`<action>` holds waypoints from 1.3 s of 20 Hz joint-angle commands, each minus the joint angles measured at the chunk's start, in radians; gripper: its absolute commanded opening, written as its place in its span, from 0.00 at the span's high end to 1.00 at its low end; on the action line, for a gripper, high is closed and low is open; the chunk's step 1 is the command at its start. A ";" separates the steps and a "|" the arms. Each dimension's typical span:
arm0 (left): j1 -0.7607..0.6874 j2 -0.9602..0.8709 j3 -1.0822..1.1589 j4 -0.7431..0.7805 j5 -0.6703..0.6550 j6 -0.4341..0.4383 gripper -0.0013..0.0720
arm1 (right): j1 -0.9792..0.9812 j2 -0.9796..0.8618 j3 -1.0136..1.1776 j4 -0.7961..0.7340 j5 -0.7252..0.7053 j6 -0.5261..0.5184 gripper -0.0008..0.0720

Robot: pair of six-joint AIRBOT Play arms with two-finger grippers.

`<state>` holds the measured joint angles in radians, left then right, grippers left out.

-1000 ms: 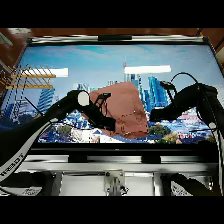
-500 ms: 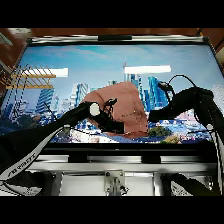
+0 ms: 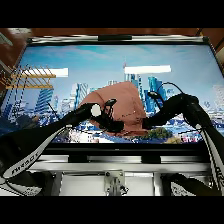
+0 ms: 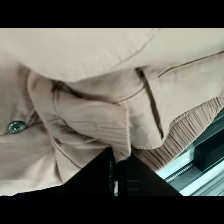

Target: Fold the shirts.

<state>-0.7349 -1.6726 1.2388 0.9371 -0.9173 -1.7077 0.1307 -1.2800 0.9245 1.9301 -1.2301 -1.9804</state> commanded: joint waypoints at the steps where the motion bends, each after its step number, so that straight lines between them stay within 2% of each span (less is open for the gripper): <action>1: -0.002 0.008 0.000 0.001 -0.010 0.002 0.92 | 0.090 -0.014 -0.014 -0.056 0.050 -0.023 0.06; 6: -0.001 0.047 0.000 0.000 -0.010 0.016 0.92 | 0.191 -0.032 -0.014 -0.275 0.080 -0.015 0.06; 10: -0.001 0.076 0.000 0.000 -0.010 0.019 0.92 | 0.191 -0.034 -0.014 -0.352 0.203 0.088 0.06; 11: -0.001 0.080 0.000 0.000 -0.010 0.019 0.92 | 0.191 -0.038 -0.014 -0.352 0.222 0.097 0.20; 13: -0.001 0.086 0.000 0.000 -0.010 0.020 0.92 | 0.191 -0.045 -0.014 -0.354 0.249 0.134 0.88; 17: 0.007 0.118 0.013 0.006 -0.016 0.082 0.92 | 0.188 0.001 -0.013 -0.378 0.332 0.267 0.89; 19: 0.037 0.144 0.073 0.032 -0.060 0.100 0.92 | 0.188 0.060 0.009 -0.428 0.369 0.351 0.89; 22: 0.111 0.196 0.262 0.133 -0.124 0.101 0.92 | 0.188 0.163 0.101 -0.488 0.417 0.447 0.89; 26: 0.237 0.212 0.639 0.144 -0.177 0.129 0.92 | 0.188 0.231 0.277 -0.482 0.586 0.627 0.89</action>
<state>-0.5755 -1.4765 1.6482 1.0512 -1.0466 -1.5951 0.3195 -1.0981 1.0958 1.4578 -0.7757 -1.5036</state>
